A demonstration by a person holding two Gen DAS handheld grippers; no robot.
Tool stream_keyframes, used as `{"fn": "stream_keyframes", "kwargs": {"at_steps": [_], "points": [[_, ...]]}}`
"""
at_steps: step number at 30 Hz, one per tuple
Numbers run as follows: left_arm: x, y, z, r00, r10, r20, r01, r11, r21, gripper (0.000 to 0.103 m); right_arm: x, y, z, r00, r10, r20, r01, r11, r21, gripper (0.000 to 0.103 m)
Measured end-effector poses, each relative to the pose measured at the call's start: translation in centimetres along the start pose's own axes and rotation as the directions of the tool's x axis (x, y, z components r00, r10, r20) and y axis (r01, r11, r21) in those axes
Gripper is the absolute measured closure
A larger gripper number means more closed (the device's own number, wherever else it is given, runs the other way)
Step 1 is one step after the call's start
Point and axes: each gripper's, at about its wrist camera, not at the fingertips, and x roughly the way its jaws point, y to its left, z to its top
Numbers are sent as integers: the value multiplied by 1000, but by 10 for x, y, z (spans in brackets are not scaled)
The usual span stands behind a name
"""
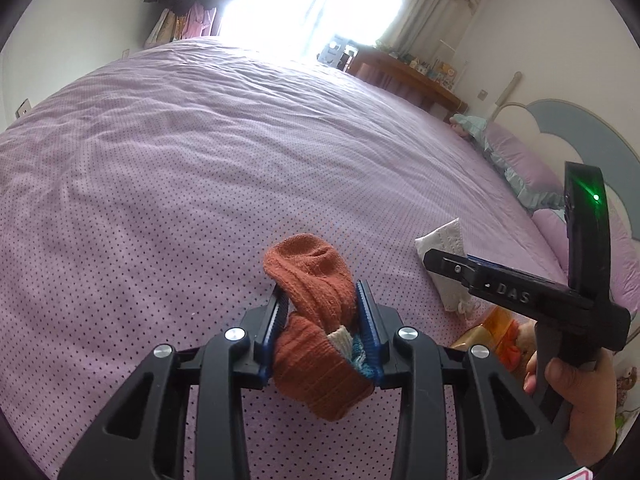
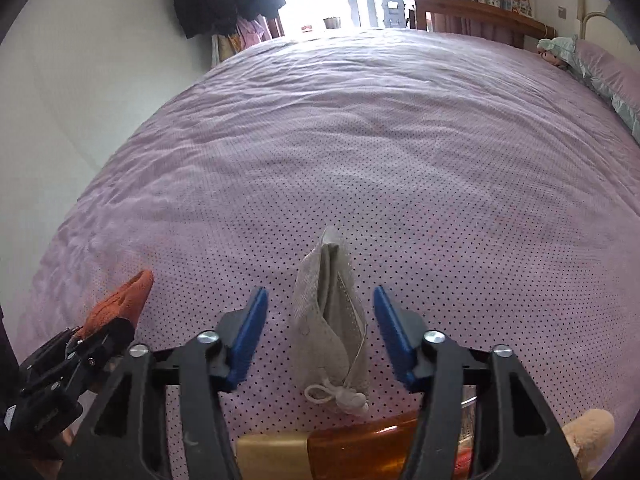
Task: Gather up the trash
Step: 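Grasp the white cloth bag with the right tool while the left tool holds the hat, then carry the hat and white cloth bag over the yellow bin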
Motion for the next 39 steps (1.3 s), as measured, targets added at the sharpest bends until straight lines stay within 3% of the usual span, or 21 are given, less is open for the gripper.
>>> {"fn": "stream_keyframes", "kwargs": {"at_steps": [3, 7, 11, 14, 19, 23, 32, 38, 39], "points": [[0, 0, -2, 1000, -12, -5, 12, 1000, -3, 67, -6, -7, -2, 998, 53, 43, -55, 998, 42, 87], [-12, -4, -4, 1000, -26, 15, 26, 1000, 9, 67, -33, -9, -8, 983, 132, 128, -138, 989, 45, 87], [-37, -19, -9, 997, -57, 50, 56, 998, 34, 67, -72, -11, -21, 953, 242, 185, -256, 965, 56, 87], [-60, -38, -22, 994, -88, 62, 84, 994, 70, 67, -108, -12, -37, 937, 265, 229, -281, 959, 36, 87], [-92, -69, -64, 981, -190, 42, 185, 977, 107, 67, -166, -23, -92, 923, 260, 284, -277, 960, 21, 87], [-110, -105, -104, 970, -245, 0, 241, 954, 179, 67, -198, -40, -146, 925, 251, 284, -275, 960, 45, 87], [-135, -201, -201, 913, -373, -162, 407, 851, 332, 67, -278, -99, -279, 926, 134, 352, -207, 962, 180, 87], [-132, -270, -280, 844, -434, -316, 532, 753, 387, 67, -334, -142, -375, 917, 1, 398, -138, 939, 314, 86], [-132, -282, -296, 826, -443, -349, 557, 736, 385, 67, -345, -149, -398, 916, -39, 399, -111, 931, 347, 86]]}}
